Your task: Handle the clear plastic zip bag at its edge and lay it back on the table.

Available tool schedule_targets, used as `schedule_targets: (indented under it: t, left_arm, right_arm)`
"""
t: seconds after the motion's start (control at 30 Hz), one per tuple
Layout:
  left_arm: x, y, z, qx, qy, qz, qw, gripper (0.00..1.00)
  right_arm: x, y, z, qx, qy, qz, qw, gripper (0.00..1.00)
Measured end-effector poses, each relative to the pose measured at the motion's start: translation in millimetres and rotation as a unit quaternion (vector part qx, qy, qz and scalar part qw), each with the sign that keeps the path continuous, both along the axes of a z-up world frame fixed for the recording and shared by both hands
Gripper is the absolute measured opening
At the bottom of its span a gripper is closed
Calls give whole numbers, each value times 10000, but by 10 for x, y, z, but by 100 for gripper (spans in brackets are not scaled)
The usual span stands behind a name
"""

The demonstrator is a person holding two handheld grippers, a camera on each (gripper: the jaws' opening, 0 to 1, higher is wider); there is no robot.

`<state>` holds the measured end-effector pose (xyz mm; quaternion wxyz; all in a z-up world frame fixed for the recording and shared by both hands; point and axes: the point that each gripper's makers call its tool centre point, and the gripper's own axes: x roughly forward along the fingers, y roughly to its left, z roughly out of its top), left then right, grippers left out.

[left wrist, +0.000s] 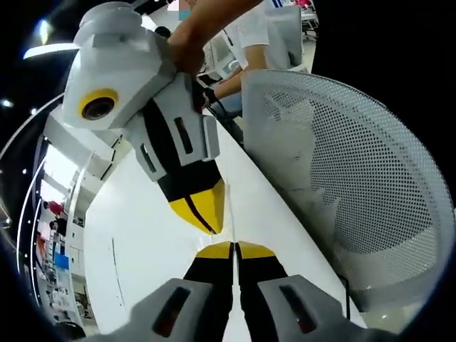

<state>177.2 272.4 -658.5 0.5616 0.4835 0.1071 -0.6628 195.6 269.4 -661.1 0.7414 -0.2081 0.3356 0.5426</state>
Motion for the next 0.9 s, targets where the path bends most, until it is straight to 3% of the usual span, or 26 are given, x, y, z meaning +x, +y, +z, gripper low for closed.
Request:
schedule_targets:
  t: [0.9]
  left_arm:
    - [-24, 205, -32, -166, 10, 517, 9985, 0]
  right_arm:
    - [221, -96, 66, 33, -216, -518, 9984, 0]
